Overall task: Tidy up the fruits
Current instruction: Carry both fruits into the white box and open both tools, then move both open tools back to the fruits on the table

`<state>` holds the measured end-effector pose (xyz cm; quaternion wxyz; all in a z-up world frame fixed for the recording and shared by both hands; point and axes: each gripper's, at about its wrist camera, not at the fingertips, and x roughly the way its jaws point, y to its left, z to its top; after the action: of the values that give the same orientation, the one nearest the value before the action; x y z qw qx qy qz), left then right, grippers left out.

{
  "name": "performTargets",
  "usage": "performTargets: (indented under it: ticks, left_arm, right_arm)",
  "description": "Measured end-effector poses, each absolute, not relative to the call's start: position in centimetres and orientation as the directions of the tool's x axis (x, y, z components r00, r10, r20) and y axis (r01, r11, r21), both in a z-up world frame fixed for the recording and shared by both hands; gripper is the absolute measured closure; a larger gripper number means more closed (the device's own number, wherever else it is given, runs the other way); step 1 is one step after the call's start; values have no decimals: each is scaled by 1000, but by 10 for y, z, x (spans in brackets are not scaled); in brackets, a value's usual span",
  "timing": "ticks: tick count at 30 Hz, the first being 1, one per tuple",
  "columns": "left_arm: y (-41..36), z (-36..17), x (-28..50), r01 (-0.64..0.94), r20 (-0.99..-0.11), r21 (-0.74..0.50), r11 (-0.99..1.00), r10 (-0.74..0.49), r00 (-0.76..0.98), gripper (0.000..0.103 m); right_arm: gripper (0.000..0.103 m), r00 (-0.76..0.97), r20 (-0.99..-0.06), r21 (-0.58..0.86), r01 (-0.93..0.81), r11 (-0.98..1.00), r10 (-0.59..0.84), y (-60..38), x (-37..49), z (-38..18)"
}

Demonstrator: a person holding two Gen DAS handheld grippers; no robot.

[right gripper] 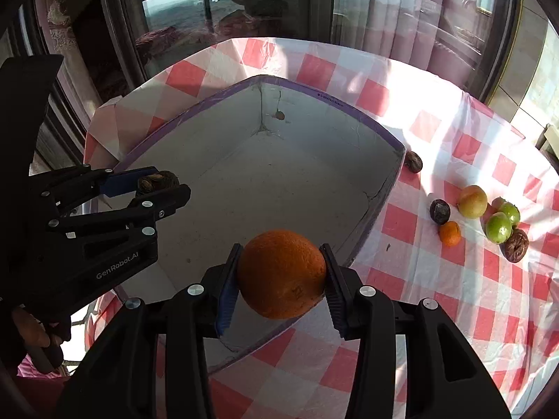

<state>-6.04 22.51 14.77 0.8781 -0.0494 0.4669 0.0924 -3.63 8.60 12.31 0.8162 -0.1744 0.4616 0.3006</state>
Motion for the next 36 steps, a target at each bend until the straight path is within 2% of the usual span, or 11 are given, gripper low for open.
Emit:
performTargets:
  ticks: [11, 22, 23, 24, 26, 28, 30, 32, 36]
  left_arm:
    - [262, 106, -24, -211, -887, 21, 977, 116, 447, 63]
    - [267, 90, 13, -194, -949, 23, 981, 82, 303, 62]
    - [266, 85, 13, -195, -955, 15, 981, 72, 289, 58]
    - [266, 81, 12, -193, -958, 1, 981, 56, 281, 50]
    - [268, 77, 9, -203, -959, 3, 979, 60, 275, 39]
    - [268, 76, 11, -209, -961, -19, 978, 39, 273, 39]
    - [268, 76, 10, -195, -966, -15, 981, 36, 257, 38]
    - [267, 70, 6, -191, -977, -36, 981, 6, 215, 34]
    - [265, 63, -11, -205, -983, -73, 976, -35, 181, 34]
  right_arm:
    - [59, 248, -966, -119, -691, 714, 79, 147, -6, 46]
    - [58, 77, -996, -83, -590, 803, -46, 168, 48, 20]
    - [58, 68, -996, -92, -589, 803, -65, 168, 50, 16]
    - [56, 59, -995, -95, -586, 805, -75, 167, 52, 13]
    - [38, 60, -995, -105, -592, 799, -86, 167, 52, 11]
    - [20, 71, -993, -114, -604, 789, -89, 173, 51, 15]
    - [16, 92, -991, -134, -620, 773, -98, 175, 50, 18]
    - [16, 84, -990, -138, -637, 759, -109, 173, 48, 18]
    - [16, 92, -987, -160, -683, 713, -134, 168, 35, 22]
